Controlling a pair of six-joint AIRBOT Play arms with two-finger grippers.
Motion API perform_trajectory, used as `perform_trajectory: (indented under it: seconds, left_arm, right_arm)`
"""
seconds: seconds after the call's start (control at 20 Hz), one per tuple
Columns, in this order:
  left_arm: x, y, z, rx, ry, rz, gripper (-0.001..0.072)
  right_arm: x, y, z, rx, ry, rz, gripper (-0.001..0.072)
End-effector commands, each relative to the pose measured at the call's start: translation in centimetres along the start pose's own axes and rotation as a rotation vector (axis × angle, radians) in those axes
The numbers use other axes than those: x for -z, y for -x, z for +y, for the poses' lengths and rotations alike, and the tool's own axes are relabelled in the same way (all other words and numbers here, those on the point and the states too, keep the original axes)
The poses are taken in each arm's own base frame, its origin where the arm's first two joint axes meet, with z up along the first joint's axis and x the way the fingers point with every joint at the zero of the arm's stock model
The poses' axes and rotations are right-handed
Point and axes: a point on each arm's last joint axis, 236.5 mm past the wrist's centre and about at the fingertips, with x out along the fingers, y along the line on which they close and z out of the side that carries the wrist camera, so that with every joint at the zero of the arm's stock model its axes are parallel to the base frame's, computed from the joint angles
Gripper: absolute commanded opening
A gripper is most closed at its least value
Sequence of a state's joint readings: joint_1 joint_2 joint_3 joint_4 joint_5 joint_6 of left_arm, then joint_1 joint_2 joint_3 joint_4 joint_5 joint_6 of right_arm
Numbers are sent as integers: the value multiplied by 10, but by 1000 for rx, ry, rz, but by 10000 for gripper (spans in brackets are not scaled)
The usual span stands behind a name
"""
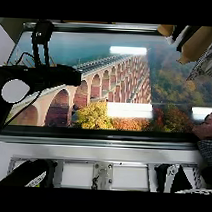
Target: Fold the clothes and pants, and hang the long-sleeved shirts on hangers.
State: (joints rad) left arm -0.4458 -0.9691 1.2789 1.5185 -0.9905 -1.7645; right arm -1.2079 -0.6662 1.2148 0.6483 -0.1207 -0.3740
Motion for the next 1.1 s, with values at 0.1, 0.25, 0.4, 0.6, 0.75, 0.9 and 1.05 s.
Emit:
perform_trajectory:
  seconds: [0.1,0.25,0.4,0.6,0.75,0.9,1.05]
  left_arm:
    - [0,0,0,-1,-13,-1,16]
    - [0,0,0,-1,-13,0,16]
    - [0,0,0,-1,-13,0,16]
    - [0,0,0,-1,-13,0,16]
    - [0,0,0,-1,-13,-1,16]
    - [0,0,0,0,-13,0,16]
    - [0,0,0,-1,-12,1,16]
  right_arm:
    - [-5,4,-1,4,-40,-8,239]
    - [-5,4,1,-1,-40,-10,649]
    - [-20,9,24,-97,-72,-55,648]
    - [-49,34,99,-445,-194,-144,606]
    - [-34,88,181,-900,-199,-82,370]
    - [29,134,233,-1159,-185,163,379]
    - [83,222,284,-1518,-136,391,378]
